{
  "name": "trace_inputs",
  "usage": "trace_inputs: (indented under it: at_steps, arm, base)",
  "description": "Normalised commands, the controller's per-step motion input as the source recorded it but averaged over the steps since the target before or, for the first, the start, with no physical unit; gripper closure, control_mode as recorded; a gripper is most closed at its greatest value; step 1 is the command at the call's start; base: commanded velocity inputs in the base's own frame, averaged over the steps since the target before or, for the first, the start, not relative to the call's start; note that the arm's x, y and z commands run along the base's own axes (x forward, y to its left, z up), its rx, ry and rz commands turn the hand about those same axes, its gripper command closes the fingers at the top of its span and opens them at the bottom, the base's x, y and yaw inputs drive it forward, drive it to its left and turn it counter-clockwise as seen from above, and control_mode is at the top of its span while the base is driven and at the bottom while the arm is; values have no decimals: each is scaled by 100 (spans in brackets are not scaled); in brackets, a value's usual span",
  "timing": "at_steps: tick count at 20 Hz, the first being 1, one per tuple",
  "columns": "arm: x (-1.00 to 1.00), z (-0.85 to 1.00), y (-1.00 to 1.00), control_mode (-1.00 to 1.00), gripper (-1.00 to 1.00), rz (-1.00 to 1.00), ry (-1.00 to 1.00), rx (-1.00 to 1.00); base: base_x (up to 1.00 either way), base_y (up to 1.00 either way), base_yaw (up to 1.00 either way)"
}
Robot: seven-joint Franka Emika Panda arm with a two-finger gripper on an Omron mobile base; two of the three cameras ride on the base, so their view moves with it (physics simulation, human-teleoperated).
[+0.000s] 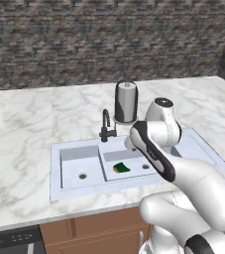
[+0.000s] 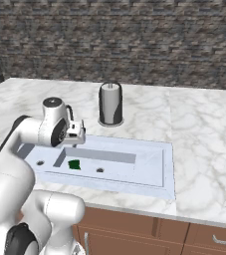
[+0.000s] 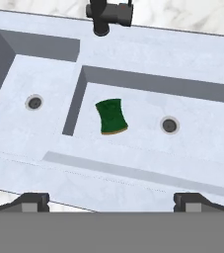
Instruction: Pick up the bar soap and sponge from the sink, and place them back in the cabinet, and close the cabinet doors.
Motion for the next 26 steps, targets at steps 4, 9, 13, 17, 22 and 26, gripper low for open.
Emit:
trace_inputs:
  at_steps: [4, 9, 13, 17, 22, 26]
  arm:
    - [24, -21, 0, -100, -100, 0, 0, 0]
    - [17, -19, 4, -100, -100, 0, 0, 0]
    - [21, -17, 9, -100, -100, 0, 0, 0]
    - [16, -16, 4, -100, -100, 0, 0, 0]
    - [21, -15, 0, -100, -100, 0, 0, 0]
    - [18, -26, 0, -100, -100, 1, 0, 0]
  base:
    - [0, 0, 0]
    - [0, 0, 0]
    - [0, 0, 0]
    - [0, 0, 0]
    - [0, 0, 0]
    - [0, 0, 0]
